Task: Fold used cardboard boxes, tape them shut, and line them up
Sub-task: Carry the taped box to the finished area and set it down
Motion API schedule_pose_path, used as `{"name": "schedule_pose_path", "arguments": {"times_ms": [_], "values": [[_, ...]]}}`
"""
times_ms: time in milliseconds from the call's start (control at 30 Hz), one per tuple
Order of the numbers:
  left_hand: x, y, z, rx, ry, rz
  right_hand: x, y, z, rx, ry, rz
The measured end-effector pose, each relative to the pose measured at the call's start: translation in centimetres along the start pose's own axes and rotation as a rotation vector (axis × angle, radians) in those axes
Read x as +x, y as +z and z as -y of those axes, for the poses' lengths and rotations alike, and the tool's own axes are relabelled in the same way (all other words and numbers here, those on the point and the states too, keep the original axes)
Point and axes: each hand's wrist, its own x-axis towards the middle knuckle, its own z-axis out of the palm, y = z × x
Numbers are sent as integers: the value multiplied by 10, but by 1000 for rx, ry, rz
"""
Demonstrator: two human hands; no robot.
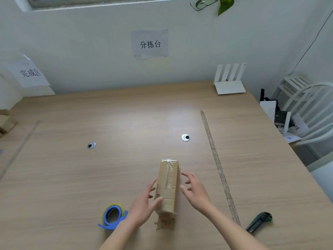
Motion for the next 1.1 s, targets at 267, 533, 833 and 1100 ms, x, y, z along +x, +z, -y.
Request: {"name": "schedule_pose_path", "arguments": {"times_ms": [267, 533, 833, 1100], "values": [[15, -2, -58, -449, -144, -90, 14, -1, 49, 465, 264, 123], [-1, -102, -157, -671, 78, -360, 51, -99, 181, 669, 172, 186], [-39, -181, -205, -643, 222, -549, 28, -141, 277, 665, -107, 165], [-84, -246, -163, -666, 185, -591, 17, -124, 323, 562, -303, 258]]}}
